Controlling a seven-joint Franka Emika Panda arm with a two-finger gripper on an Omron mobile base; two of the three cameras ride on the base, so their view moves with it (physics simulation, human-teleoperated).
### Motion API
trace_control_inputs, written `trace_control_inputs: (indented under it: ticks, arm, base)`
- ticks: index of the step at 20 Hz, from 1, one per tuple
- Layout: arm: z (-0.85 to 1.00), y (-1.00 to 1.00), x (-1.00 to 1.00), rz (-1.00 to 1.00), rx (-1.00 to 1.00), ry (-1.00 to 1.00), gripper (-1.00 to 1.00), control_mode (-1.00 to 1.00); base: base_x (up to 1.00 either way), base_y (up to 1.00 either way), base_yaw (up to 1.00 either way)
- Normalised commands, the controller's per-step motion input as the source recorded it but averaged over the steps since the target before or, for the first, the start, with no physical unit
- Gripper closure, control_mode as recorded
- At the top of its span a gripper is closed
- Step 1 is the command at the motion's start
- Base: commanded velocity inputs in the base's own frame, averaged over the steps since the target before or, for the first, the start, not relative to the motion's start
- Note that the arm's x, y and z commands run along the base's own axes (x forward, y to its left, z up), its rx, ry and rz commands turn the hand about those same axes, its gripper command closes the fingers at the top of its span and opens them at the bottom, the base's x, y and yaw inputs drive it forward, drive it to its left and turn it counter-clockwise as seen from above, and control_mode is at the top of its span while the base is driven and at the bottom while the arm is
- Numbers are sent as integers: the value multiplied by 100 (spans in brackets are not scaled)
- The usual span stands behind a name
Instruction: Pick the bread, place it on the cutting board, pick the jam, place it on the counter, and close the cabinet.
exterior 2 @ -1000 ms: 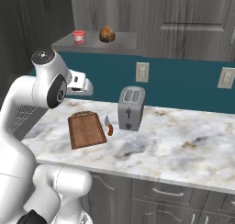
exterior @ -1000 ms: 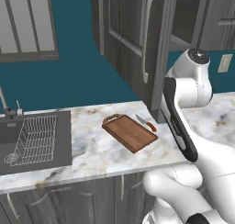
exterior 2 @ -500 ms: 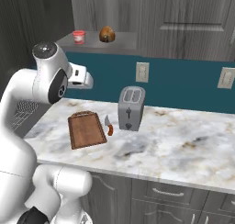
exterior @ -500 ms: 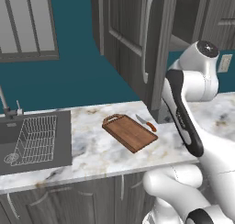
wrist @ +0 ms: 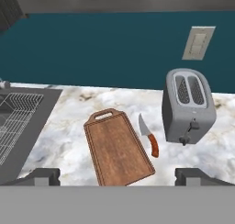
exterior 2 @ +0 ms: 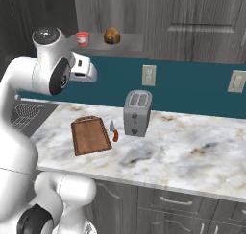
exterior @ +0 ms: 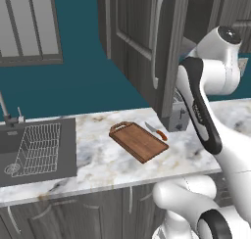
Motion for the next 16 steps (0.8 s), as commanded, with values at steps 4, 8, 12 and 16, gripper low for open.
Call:
trace_control_inputs:
  ticks: [4, 8, 12, 16]
  arm:
    - [31, 0, 0, 0, 1, 0, -100, -100]
    - [23, 0, 0, 0, 0, 0, -100, -100]
    - [22, 0, 3, 0, 0, 0, -100, -100]
    - [16, 0, 9, 0, 0, 0, -100, -100]
  base:
    - [0, 0, 0]
    - [0, 0, 0]
    - [0, 0, 0]
    - [0, 0, 0]
